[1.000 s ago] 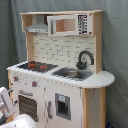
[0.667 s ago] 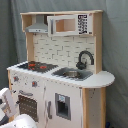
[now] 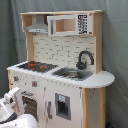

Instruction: Play with the kitchen

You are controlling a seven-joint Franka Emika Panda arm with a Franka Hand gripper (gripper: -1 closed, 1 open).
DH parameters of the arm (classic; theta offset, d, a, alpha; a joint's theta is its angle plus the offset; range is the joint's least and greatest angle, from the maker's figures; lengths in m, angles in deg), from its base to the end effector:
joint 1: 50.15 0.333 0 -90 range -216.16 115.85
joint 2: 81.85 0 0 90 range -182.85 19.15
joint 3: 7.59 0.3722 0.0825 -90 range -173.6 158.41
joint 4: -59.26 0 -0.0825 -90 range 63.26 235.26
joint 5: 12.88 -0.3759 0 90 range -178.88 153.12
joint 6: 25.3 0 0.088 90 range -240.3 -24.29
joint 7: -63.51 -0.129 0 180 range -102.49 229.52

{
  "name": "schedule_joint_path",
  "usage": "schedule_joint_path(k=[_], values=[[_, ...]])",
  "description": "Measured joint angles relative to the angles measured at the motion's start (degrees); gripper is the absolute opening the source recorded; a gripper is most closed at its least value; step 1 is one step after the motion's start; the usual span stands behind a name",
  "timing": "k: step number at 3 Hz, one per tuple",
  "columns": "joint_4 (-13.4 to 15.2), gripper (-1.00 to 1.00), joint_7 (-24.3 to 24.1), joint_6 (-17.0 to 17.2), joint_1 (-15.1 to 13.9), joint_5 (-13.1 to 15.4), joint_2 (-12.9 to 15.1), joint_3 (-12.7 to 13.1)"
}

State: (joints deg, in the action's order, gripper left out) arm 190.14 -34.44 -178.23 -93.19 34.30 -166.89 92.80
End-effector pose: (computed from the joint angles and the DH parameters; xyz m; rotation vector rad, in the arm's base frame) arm 0.2872 0.4638 0.2291 1.6088 0.4539 1.7763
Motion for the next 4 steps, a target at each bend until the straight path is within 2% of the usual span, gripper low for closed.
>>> schedule_joint_path(k=[1,2,3,4], values=[[-2.4,1.00,-0.1,-2.8,-4.3,0.2,0.0,-0.9],[-6.4,1.00,0.0,-4.8,-7.8,1.4,0.0,-0.9],[-1.7,1.00,0.6,-5.3,-3.8,2.8,0.1,-0.9],[-1.7,1.00,3.6,-9.6,-5.4,2.7,0.1,-2.4]])
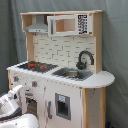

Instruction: Play with the kitchen

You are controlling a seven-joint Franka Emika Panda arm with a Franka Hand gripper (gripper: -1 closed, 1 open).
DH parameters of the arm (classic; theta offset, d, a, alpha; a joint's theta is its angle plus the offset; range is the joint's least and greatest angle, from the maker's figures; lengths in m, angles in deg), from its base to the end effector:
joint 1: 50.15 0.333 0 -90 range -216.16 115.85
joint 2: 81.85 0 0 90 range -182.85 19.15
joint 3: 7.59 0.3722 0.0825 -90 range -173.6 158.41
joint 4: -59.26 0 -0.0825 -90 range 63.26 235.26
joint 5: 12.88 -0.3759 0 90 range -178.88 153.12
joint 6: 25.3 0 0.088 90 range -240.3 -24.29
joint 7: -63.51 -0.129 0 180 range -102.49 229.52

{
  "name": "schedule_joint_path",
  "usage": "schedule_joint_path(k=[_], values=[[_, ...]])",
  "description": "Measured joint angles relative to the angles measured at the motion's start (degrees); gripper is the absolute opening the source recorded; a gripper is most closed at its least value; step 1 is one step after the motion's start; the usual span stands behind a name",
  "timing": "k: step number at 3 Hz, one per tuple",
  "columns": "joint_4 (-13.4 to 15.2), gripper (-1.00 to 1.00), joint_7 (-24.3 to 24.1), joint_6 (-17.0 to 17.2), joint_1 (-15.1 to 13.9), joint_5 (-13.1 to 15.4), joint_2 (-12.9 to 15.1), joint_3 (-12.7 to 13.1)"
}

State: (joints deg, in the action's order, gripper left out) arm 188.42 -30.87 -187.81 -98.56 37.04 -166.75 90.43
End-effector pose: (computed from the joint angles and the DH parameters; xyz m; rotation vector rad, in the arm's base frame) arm 0.3208 0.4671 0.2323 1.6695 0.5896 1.6888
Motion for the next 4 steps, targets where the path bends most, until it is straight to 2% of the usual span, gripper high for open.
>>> schedule_joint_path(k=[1,2,3,4], values=[[0.0,-1.00,0.0,0.0,0.0,0.0,0.0,0.0],[-0.2,-1.00,0.2,0.0,0.0,0.0,0.0,-0.5],[2.0,-1.00,2.0,1.8,4.1,-0.5,2.8,-0.6],[2.5,-1.00,3.9,5.6,7.2,-2.1,5.2,0.3]])
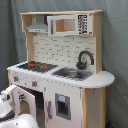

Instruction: Play with the kitchen

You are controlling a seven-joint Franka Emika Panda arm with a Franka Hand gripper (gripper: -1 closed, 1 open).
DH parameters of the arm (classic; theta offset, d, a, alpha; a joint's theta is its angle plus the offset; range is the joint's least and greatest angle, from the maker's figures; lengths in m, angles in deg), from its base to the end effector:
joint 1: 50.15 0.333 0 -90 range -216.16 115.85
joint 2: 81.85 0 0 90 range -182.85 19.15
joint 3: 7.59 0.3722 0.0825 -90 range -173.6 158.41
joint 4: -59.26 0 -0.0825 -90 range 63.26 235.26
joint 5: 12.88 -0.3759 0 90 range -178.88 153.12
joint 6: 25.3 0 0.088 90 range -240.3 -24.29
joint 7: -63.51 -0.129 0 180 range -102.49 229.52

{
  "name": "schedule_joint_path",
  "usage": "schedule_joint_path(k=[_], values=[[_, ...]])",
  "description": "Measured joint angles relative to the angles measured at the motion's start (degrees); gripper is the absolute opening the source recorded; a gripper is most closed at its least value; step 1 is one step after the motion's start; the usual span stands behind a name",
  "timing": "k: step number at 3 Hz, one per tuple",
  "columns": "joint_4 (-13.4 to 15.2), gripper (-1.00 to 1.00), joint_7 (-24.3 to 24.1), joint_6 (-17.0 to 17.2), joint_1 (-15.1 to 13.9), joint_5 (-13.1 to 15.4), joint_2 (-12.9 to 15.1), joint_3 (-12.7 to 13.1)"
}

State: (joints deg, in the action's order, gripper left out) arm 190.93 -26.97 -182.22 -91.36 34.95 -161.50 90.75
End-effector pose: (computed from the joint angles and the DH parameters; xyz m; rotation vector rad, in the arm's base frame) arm 0.2681 0.4791 0.2506 1.6867 0.5895 1.6967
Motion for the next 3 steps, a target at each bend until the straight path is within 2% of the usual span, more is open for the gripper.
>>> schedule_joint_path(k=[2,3], values=[[-1.2,-1.00,5.2,7.5,3.9,-4.9,4.4,1.9],[-2.9,-1.00,8.4,10.8,4.4,-8.4,5.3,2.6]])
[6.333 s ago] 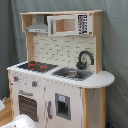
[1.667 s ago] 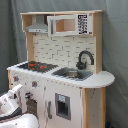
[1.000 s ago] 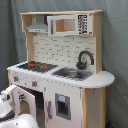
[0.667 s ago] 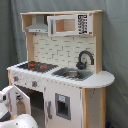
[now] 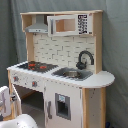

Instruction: Play with the kitchen

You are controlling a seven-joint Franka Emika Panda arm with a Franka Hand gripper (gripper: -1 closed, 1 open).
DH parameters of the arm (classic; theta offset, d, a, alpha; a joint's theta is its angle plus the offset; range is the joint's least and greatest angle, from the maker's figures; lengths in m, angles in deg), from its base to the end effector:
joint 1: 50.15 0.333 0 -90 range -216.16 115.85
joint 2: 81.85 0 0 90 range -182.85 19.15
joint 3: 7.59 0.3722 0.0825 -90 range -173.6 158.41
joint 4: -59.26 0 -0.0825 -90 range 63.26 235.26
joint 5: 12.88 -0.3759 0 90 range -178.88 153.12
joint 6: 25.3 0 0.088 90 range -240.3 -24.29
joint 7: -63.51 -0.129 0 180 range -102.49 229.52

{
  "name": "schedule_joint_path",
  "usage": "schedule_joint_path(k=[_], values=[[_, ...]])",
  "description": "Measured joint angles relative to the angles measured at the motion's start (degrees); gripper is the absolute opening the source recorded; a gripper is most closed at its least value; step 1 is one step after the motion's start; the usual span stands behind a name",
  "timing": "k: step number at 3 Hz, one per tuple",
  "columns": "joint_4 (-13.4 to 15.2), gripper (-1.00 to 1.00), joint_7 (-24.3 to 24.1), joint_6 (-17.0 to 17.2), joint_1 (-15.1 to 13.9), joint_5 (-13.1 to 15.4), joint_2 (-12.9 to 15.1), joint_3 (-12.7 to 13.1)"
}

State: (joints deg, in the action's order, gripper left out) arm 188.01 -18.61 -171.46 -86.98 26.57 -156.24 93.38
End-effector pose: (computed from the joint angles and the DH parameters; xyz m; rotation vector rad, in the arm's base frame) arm 0.2203 0.5090 0.2596 1.7253 0.5411 1.6506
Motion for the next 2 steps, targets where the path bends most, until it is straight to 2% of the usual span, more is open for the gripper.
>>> schedule_joint_path(k=[2], values=[[-4.1,-1.00,6.2,6.2,0.3,-7.0,0.0,1.3]])
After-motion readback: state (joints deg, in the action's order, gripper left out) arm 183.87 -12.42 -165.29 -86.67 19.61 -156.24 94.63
